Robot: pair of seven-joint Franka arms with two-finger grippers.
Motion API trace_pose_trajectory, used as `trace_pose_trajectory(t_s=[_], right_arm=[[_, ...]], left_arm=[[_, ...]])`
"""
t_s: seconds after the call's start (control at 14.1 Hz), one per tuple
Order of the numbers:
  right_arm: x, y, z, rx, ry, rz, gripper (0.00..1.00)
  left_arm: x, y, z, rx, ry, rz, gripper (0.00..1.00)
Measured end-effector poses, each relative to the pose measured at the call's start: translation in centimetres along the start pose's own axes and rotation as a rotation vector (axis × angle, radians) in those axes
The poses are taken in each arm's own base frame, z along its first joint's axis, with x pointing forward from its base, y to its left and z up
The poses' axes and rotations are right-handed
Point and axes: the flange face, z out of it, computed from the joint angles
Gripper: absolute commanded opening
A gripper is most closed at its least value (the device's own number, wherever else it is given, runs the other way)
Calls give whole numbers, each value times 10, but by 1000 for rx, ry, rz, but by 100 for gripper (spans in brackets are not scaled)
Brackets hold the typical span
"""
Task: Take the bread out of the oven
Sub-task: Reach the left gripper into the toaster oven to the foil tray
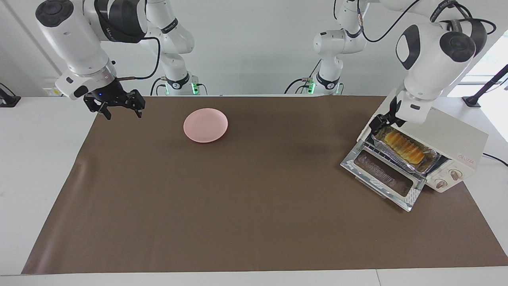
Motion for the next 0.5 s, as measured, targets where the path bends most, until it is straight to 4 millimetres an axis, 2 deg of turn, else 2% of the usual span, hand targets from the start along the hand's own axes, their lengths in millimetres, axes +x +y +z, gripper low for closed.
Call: trace_pose_trajectory(t_s=[0.14,0.21,0.35,0.5], right_arm=[[0,0,0,0,0,0,100],[0,0,0,0,0,0,100],[0,0,0,0,0,0,100],[0,0,0,0,0,0,100]], left_arm=[[25,27,21,46,13,-61,100],[36,33,31,69,30,-89,100],[55,31,54,124,86,-143,100],[66,13,82,169,94,-202,100]])
